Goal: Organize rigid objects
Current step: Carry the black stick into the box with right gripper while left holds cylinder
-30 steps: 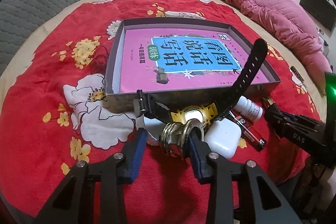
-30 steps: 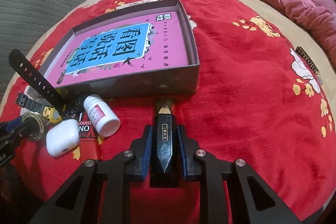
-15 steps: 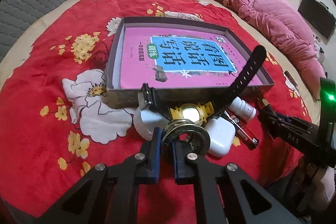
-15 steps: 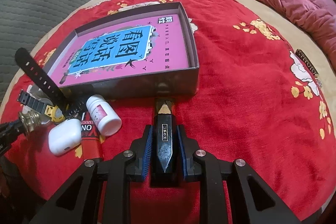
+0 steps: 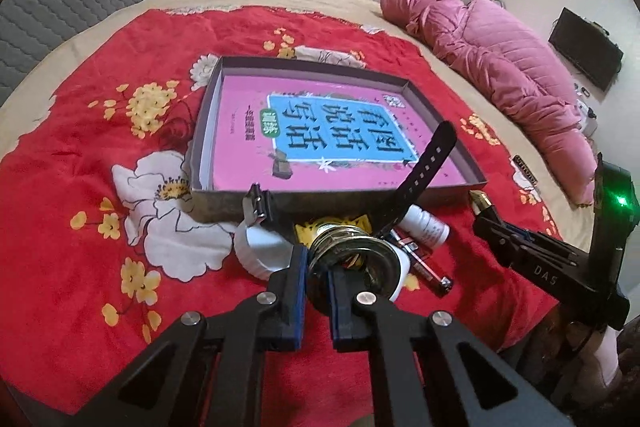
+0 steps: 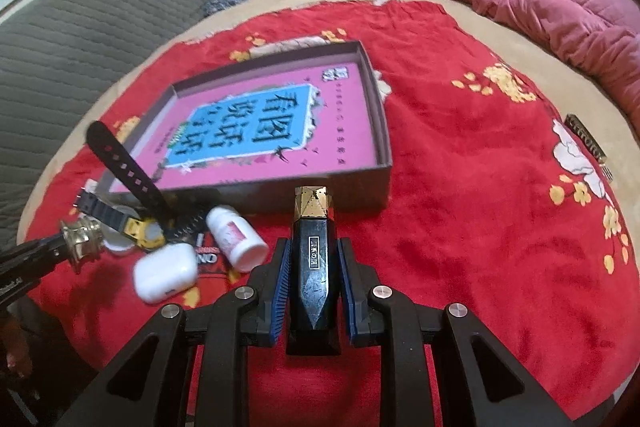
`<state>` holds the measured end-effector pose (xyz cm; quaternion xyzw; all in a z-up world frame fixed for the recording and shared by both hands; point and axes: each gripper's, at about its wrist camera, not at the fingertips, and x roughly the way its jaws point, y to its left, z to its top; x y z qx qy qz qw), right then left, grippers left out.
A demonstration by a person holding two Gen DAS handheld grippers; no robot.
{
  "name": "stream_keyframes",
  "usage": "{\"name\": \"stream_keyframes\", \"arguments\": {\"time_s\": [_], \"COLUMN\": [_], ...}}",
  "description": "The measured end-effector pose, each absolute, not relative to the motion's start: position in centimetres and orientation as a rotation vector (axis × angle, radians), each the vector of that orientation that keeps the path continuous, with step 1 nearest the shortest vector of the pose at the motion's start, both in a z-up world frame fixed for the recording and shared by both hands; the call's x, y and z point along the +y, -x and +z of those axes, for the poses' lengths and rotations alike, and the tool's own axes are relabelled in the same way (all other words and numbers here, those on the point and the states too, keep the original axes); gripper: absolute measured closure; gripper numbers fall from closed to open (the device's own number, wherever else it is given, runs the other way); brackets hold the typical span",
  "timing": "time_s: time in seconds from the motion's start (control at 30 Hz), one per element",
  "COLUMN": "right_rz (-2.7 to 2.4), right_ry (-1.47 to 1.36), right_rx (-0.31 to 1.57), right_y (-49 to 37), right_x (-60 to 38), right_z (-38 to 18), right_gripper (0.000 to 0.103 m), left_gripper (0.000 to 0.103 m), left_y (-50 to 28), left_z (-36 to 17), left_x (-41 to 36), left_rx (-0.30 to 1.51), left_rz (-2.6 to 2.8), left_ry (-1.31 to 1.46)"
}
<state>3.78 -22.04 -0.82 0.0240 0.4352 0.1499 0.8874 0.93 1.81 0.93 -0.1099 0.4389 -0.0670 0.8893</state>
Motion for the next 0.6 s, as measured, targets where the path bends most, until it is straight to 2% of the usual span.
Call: {"name": "stream_keyframes", "arguments": {"time_s": [0.6], "right_rz": [0.394], "right_ry": [0.006], "right_rx": [0.737], "right_y": [-2.6], "right_x": [-20.4], "right_z": [2.2], "right_gripper": [0.080], "left_gripper": [0.094], "left_y": [-1.0], "left_z": [3.2], "left_x": [1.8], "left_rx": [0.787], "left_rz": [-0.140], "left_ry": [0.217]}}
